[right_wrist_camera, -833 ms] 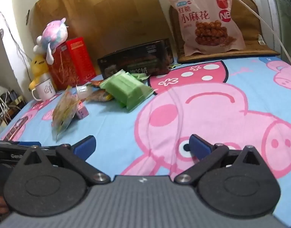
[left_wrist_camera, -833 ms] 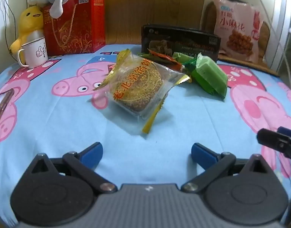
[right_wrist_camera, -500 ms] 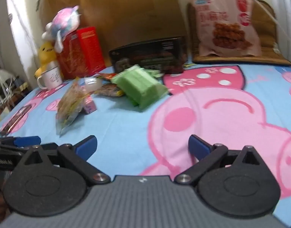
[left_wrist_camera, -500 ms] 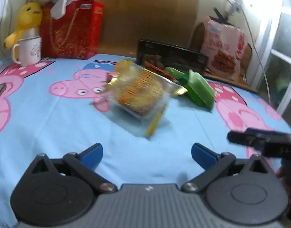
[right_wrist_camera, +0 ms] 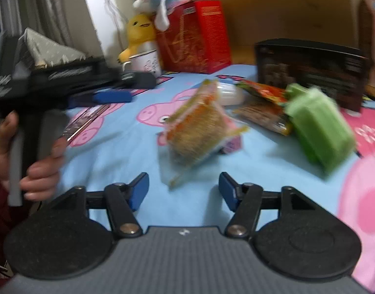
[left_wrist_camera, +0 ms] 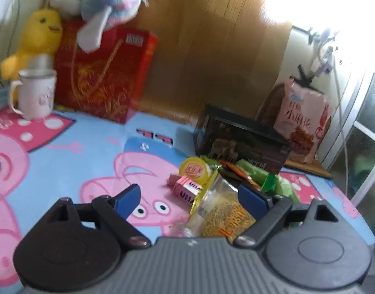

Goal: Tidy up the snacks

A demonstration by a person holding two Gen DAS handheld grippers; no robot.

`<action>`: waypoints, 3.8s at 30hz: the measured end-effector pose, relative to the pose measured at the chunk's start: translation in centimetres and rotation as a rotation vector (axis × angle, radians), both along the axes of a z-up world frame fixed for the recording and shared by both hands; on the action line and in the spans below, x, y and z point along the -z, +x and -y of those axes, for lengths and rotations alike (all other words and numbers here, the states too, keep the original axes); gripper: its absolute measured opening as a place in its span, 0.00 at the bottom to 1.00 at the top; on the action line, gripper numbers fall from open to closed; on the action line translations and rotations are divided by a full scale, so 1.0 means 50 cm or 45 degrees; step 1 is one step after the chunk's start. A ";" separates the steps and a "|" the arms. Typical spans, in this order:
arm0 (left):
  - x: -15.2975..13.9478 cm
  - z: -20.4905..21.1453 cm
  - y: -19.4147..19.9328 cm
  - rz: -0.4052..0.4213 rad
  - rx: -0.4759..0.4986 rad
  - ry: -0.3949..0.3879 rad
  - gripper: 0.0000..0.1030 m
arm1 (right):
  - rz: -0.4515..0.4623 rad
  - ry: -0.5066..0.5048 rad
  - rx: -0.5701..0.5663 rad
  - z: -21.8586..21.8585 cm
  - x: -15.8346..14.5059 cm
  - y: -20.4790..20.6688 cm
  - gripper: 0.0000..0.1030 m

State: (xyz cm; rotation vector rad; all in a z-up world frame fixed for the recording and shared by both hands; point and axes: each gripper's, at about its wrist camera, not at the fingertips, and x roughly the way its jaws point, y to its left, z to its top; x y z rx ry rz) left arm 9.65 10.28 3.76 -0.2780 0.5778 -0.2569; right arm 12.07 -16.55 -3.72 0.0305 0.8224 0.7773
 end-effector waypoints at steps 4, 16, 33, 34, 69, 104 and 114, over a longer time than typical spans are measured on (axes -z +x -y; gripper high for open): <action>0.043 0.027 0.031 -0.119 0.112 -0.065 0.43 | -0.016 -0.023 -0.010 -0.010 0.003 0.019 0.34; 0.062 0.191 -0.079 -0.165 0.477 -0.163 0.57 | -0.030 -0.032 0.028 0.191 -0.036 -0.071 0.33; 0.061 0.291 -0.006 -0.304 0.546 -0.054 0.52 | 0.196 -0.176 0.009 0.250 -0.019 -0.117 0.54; 0.071 0.297 -0.004 -0.320 0.559 -0.060 0.52 | 0.234 -0.181 -0.001 0.241 -0.012 -0.114 0.54; -0.045 0.332 0.503 -0.149 0.321 0.042 0.67 | 0.381 -0.155 0.219 0.192 -0.060 0.439 0.71; 0.025 0.107 0.073 -0.180 0.127 -0.065 0.45 | 0.082 0.176 0.057 0.257 -0.052 0.082 0.66; 0.018 0.210 -0.007 -0.195 0.428 -0.191 0.53 | -0.167 0.331 0.283 0.374 0.002 0.031 0.58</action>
